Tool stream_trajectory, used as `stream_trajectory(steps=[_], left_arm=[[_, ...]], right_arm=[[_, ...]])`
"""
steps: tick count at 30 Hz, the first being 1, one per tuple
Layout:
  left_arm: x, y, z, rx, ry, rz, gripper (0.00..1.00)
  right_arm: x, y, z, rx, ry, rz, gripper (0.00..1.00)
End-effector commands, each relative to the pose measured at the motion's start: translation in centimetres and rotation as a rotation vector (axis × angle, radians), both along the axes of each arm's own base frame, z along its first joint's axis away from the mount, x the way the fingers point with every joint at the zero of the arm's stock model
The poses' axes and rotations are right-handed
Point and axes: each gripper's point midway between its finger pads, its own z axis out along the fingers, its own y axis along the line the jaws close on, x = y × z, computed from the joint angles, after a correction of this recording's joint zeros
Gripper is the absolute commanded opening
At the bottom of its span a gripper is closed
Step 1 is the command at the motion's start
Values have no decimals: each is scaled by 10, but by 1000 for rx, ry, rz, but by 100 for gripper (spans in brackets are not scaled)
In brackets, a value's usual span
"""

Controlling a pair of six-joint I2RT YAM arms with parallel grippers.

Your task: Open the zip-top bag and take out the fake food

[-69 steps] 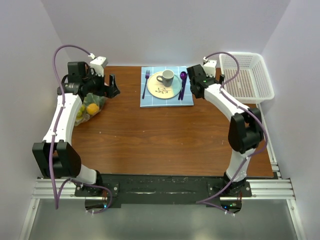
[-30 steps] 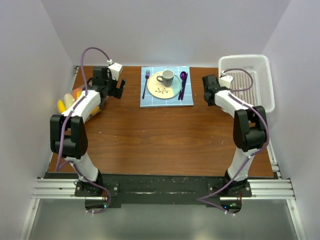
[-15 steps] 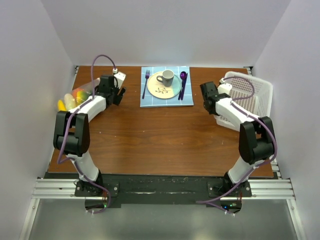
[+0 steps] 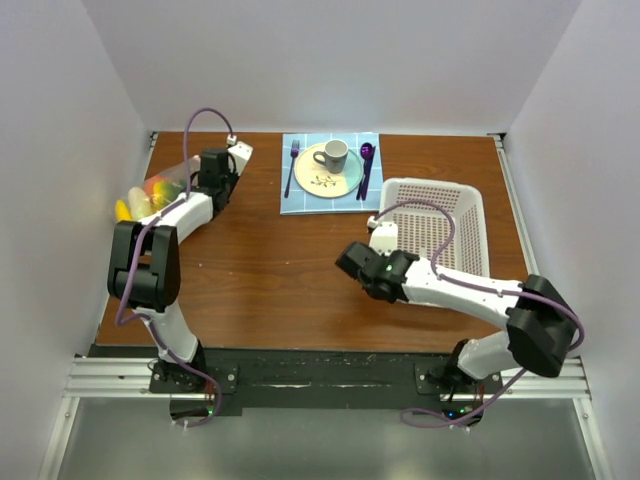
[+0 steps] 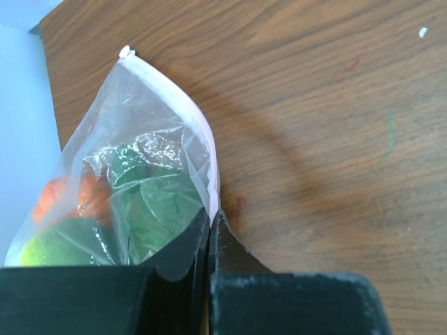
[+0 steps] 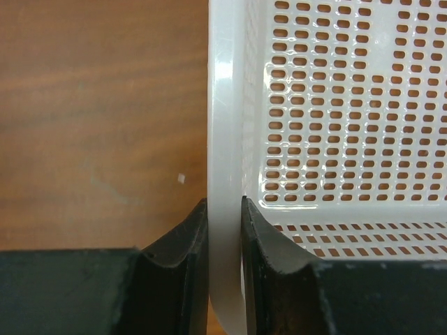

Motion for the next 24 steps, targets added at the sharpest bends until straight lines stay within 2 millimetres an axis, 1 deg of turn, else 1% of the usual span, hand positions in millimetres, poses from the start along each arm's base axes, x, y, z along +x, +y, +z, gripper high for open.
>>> stream_trajectory(steps=[1, 2, 3, 4, 5, 6, 7, 8, 9, 10, 11, 12, 13, 14, 15, 16, 17, 18, 19, 20, 22, 23, 24], left_arm=[[-1, -11, 25, -20, -42, -37, 0], [-4, -12, 34, -27, -55, -41, 0], [-7, -14, 35, -30, -51, -46, 0], [-11, -16, 36, -39, -45, -57, 0], [-15, -17, 46, -48, -63, -61, 0], [-20, -18, 48, -51, -55, -65, 0], [-26, -19, 48, -63, -50, -73, 0], [-31, -20, 58, -71, -68, -77, 0], [-38, -20, 60, -77, -63, -81, 0], [-45, -23, 58, -95, -51, -95, 0], [-52, -26, 70, -113, -72, -108, 0], [-65, -28, 63, -128, -35, -115, 0], [-71, -33, 65, -152, -26, -142, 0], [-80, -36, 78, -166, -45, -159, 0], [-92, -38, 76, -174, -15, -170, 0], [-99, -41, 81, -185, -15, -190, 0], [-109, -44, 97, -197, -42, -213, 0], [-120, -44, 101, -195, -20, -228, 0], [-127, -46, 108, -201, -26, -250, 0], [-139, -45, 123, -200, -43, -262, 0], [-151, -46, 153, -194, -100, -298, 0], [-159, -45, 156, -191, -85, -304, 0], [-161, -46, 172, -186, -112, -322, 0]], right_arm=[[-68, 14, -24, 64, 150, 23, 13], [-73, 17, -23, 61, 139, 39, 10], [-84, 26, -19, 44, 130, 105, 9], [-87, 33, -16, 16, 111, 153, 7], [-88, 38, -10, -19, 72, 190, 7], [-93, 46, 5, -68, 22, 241, 7], [-95, 50, 9, -93, 13, 262, 7], [-97, 60, 12, -121, 8, 289, 7], [-106, 71, 16, -132, -22, 342, 7], [-111, 81, 17, -132, -32, 378, 7], [-124, 101, 16, -127, -45, 458, 8], [-128, 111, 16, -127, -57, 497, 10], [-131, 117, 16, -142, -69, 528, 15], [-133, 123, 22, -155, -88, 544, 17], [-131, 124, 21, -175, -100, 540, 20], [-128, 125, 24, -176, -117, 537, 36], [-127, 130, 28, -164, -133, 548, 46], [-126, 132, 33, -142, -143, 550, 53], [-123, 133, 38, -135, -166, 545, 68], [-121, 134, 44, -120, -184, 539, 73], [-113, 133, 60, -126, -249, 529, 80], [-108, 131, 69, -131, -277, 520, 81], [-104, 131, 75, -131, -301, 514, 81]])
